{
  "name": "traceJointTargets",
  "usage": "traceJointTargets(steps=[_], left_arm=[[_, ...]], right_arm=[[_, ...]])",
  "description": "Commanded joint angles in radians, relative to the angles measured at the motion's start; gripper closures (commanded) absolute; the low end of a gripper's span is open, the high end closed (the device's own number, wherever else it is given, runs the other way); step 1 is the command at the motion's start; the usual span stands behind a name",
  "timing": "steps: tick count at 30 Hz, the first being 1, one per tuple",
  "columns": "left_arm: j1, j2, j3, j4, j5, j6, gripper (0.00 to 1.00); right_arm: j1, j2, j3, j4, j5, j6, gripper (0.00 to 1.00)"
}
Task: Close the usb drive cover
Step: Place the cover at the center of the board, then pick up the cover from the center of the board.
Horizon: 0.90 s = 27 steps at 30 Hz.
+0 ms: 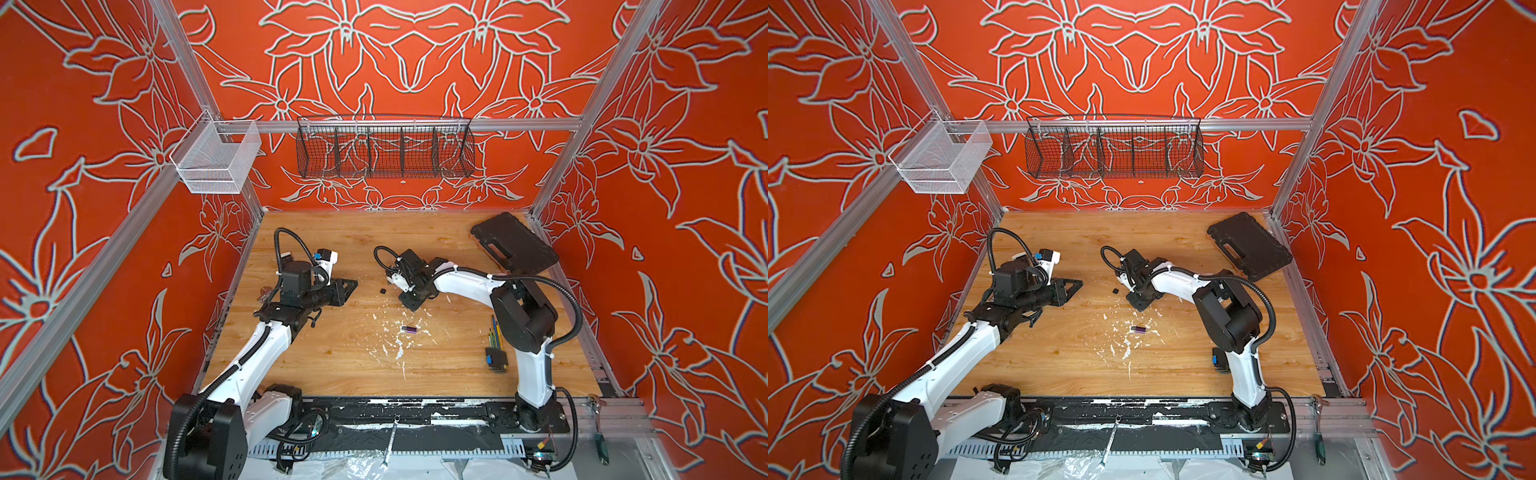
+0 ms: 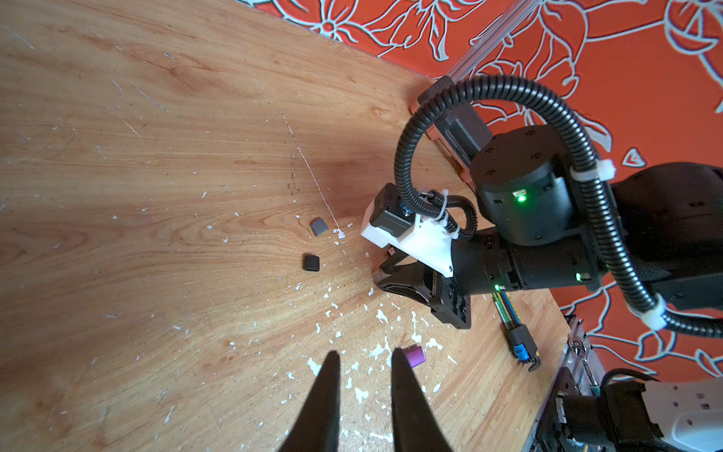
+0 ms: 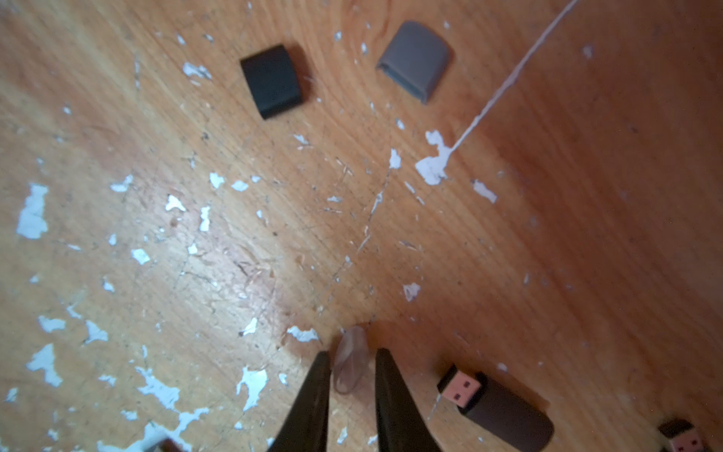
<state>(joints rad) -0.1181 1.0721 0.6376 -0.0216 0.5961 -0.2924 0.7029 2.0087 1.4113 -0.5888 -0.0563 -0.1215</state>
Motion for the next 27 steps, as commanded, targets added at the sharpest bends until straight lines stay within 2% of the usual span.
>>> traceJointTargets(steps=[1,12,27], left_arm=[[-0.002,-0.004,-0.003,0.011,0.005,-0.006,0.77],[-0.002,0.017,0.004,0.023,0.011,-0.014,0.77],[-0.003,0.029,0.01,0.023,0.021,-0.013,0.77]], right_arm=[[0.007,0.0,0.012,-0.023,0.004,-0.013,0.74],[0.006,-0.004,0.04,-0.035,-0.042,-0.014,0.74],[0.004,0.022,0.078,-0.076,-0.022,0.008,0.74]])
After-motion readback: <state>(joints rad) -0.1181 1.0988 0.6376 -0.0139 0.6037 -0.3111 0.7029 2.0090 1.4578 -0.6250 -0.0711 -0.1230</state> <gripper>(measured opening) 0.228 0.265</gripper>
